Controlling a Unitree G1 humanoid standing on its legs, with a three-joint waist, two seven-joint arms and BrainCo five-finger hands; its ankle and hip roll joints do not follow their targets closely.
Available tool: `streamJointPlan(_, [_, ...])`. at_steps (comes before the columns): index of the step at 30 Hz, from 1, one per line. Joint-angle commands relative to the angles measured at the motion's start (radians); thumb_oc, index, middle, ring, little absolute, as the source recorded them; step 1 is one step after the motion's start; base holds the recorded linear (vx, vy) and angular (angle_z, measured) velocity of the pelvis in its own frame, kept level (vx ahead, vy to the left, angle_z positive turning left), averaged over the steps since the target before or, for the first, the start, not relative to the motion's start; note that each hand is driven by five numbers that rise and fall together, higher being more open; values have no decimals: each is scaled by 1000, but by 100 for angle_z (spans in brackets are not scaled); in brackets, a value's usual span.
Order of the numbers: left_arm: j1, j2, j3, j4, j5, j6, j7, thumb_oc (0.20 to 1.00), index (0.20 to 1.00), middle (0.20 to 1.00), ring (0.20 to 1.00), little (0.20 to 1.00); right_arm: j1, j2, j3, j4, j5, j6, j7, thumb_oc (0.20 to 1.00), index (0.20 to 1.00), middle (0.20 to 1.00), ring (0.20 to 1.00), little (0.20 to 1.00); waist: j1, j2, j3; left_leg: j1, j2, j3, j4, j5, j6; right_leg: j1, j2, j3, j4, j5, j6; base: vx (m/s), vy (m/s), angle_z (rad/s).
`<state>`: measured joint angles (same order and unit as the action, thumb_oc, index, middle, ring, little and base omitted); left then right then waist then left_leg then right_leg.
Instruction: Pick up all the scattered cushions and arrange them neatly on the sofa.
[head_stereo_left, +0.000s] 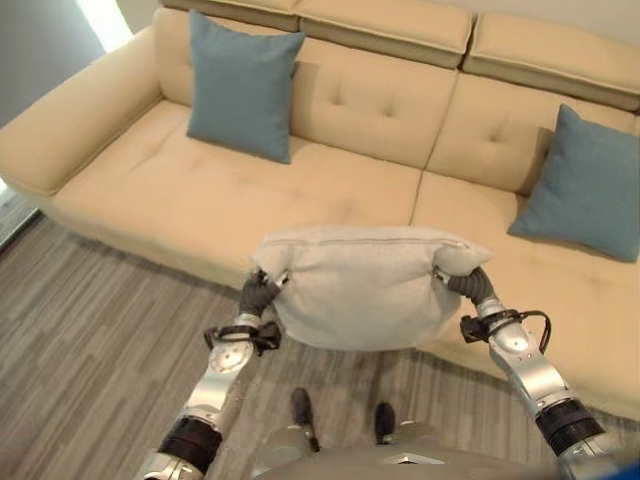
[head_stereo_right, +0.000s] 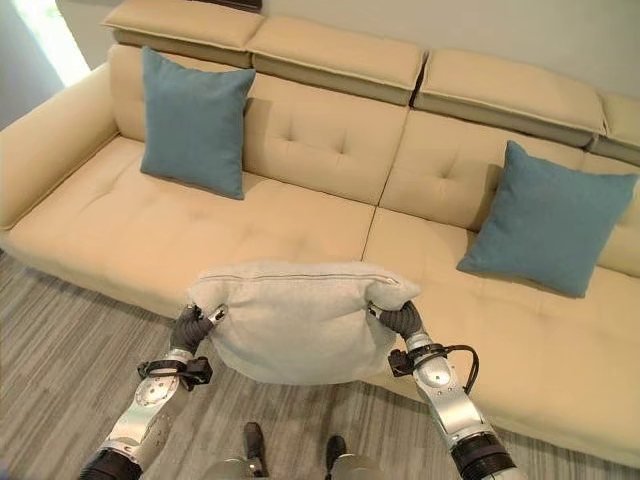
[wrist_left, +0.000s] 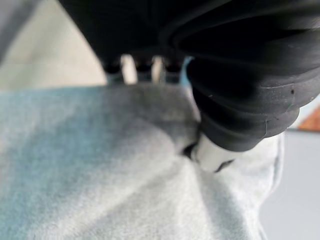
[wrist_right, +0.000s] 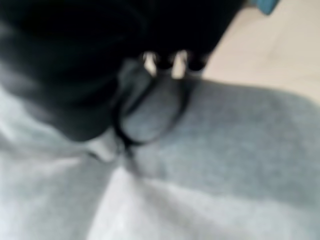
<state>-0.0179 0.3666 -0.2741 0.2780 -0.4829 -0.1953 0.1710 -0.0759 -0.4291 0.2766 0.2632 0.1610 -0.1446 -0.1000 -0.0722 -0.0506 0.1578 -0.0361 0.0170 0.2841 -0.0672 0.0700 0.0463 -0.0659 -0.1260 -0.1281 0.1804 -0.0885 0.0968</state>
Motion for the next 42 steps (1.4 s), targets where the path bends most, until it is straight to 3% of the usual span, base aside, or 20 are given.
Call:
streamJointPlan(1, [-57,9,-33,-122,17,-79,-52,200,200,200,200,200,-90,56,20,-73,-10,-78,3,200,200,200,200,200,18,-8,-44,10,26,29,99,-81,-43,-57,-16,8,190,109,80,159,212,-49])
streamJointPlan(3, [-57,9,-30,-119,21,-80,-50,200,200,200,200,200,-94,56,23,-72,-9,-78,5,200,200,200,200,200,16,-8,-45,30,21,44,89,-91,-43,-73,-26,-26,167,111,74,164,123,-49])
streamJointPlan(5, [-66,13,-22,-117,21,-81,-48,200,200,200,200,200,-118,52,28,-67,-4,-77,5,200,200,200,200,200,9,-6,-45,77,18,85,67,-115,-57,-101,-43,-143,54,112,62,141,37,-42])
streamJointPlan(6, [-67,13,-22,-117,21,-81,-48,200,200,200,200,200,-119,52,28,-67,-4,-77,5,200,200,200,200,200,9,-5,-45,78,19,85,67,-115,-57,-99,-43,-144,52,112,62,60,-26,-41])
streamJointPlan(9, [-68,12,-8,-118,23,-80,-43,200,200,200,200,200,-129,50,32,-67,-8,-83,3,200,200,200,200,200,12,-6,-52,121,15,96,60,-151,-75,-123,-40,-250,-46,138,81,175,-23,-65])
streamJointPlan(11, [-44,6,-5,-119,28,-79,-54,200,200,200,200,200,-112,45,26,-74,-8,-82,8,200,200,200,200,200,3,-5,-53,140,15,91,71,-167,-74,-106,-39,-229,-44,143,84,228,-104,-33])
streamJointPlan(13, [-40,-6,-16,-113,28,-81,-68,200,200,200,200,200,-97,35,11,-81,-9,-84,11,200,200,200,200,200,-14,-21,-66,131,9,92,90,-159,-80,-85,-3,-181,-100,158,58,148,-172,-14])
streamJointPlan(14, [-39,-11,-14,-111,25,-81,-75,200,200,200,200,200,-90,29,2,-87,-11,-87,11,200,200,200,200,200,-11,-23,-71,126,15,95,125,-164,-92,-62,-1,-205,-123,159,54,252,-255,-5])
streamJointPlan(15, [-45,-15,-25,-112,11,-76,-86,200,200,200,200,200,-72,14,-11,-98,-3,-89,6,200,200,200,200,200,-17,-32,-73,89,46,95,246,-151,-123,-26,14,-202,-155,151,34,177,-211,-5])
streamJointPlan(18, [-58,-17,-38,-112,7,-75,-92,200,200,200,200,200,-66,4,-27,-103,20,-91,5,200,200,200,200,200,-15,-42,-62,34,97,81,392,-114,-164,9,28,-214,-176,141,11,108,-179,2])
streamJointPlan(20, [-69,-23,-48,-111,5,-72,-82,200,200,200,200,200,-66,-3,-28,-113,33,-90,-1,200,200,200,200,200,-2,-44,-46,6,104,35,436,-95,-167,29,37,-208,-180,121,-5,119,-73,-4])
streamJointPlan(21, [-70,-28,-45,-121,1,-70,-74,200,200,200,200,200,-64,-4,-28,-115,38,-89,-2,200,200,200,200,200,8,-49,-44,-26,84,-18,375,-122,-146,40,36,-190,-188,115,0,166,13,-5])
streamJointPlan(24, [-61,-26,-41,-135,7,-71,-70,200,200,200,200,200,-65,-7,-27,-114,41,-90,-1,200,200,200,200,200,15,-54,-49,-30,88,-46,283,-128,-137,48,35,-164,-201,114,12,114,45,-19])
streamJointPlan(26, [-55,-26,-32,-153,6,-71,-63,200,200,200,200,200,-71,-10,-23,-108,40,-91,-3,200,200,200,200,200,32,-53,-50,-40,95,-108,187,-82,-144,53,38,-135,-203,109,21,209,132,-53])
streamJointPlan(27, [-55,-26,-29,-175,2,-70,-58,200,200,200,200,200,-68,-14,-32,-106,38,-88,-8,200,200,200,200,200,39,-45,-49,-62,124,-134,134,-15,-161,68,36,-120,-196,95,22,252,183,-72])
streamJointPlan(36, [-47,0,-34,-221,3,-67,-76,200,200,200,200,200,-82,14,-43,-117,18,-78,-12,200,200,200,200,200,59,-19,-61,11,26,-113,139,-109,-85,65,-52,-53,-92,105,73,167,250,-25])
streamJointPlan(38, [-38,18,-19,-236,16,-74,-69,200,200,200,200,200,-90,31,-34,-108,-3,-80,-11,200,200,200,200,200,64,2,-53,29,10,-86,127,-123,-59,-5,-79,-42,35,128,89,55,215,-14])
streamJointPlan(40, [-35,20,-15,-235,19,-75,-69,200,200,200,200,200,-89,31,-33,-111,-9,-79,-11,200,200,200,200,200,61,3,-55,34,8,-86,123,-124,-58,-18,-71,-28,38,127,87,83,102,-22])
streamJointPlan(41, [-37,17,-12,-231,15,-79,-67,200,200,200,200,200,-93,27,-30,-108,-16,-77,-8,200,200,200,200,200,46,5,-54,50,3,-99,111,-126,-63,-37,-27,14,-8,108,77,91,-1,-20])
streamJointPlan(42, [-42,18,-7,-228,15,-79,-60,200,200,200,200,200,-101,25,-26,-109,-17,-78,-11,200,200,200,200,200,49,3,-53,48,2,-96,111,-126,-65,-42,-23,5,-41,118,73,110,-16,5])
